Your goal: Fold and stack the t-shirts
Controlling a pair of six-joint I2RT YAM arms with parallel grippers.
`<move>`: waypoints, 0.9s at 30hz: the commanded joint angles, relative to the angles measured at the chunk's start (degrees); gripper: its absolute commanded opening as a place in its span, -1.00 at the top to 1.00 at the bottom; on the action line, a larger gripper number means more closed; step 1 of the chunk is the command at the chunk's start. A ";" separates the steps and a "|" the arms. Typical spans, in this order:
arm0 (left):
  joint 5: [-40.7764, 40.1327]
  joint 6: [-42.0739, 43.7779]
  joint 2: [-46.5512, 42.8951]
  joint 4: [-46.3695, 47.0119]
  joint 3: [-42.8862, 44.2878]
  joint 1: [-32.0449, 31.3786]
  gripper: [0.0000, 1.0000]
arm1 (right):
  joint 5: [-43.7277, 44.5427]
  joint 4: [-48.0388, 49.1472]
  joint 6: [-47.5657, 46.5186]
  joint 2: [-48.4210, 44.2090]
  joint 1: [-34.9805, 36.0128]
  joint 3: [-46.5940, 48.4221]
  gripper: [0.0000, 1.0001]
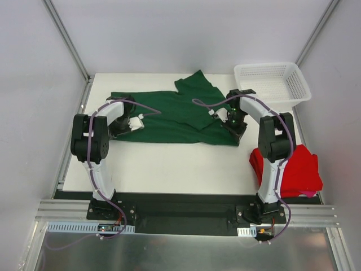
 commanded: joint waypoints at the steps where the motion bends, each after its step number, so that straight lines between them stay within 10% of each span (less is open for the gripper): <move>1: 0.82 -0.81 -3.09 -4.15 -0.59 -0.35 1.00 | 0.01 -4.36 -1.72 -6.12 0.18 -3.80 0.98; 27: -0.06 0.77 -7.83 -8.20 -4.63 -1.32 1.00 | -3.34 -9.81 -6.91 -10.79 4.66 -11.45 0.98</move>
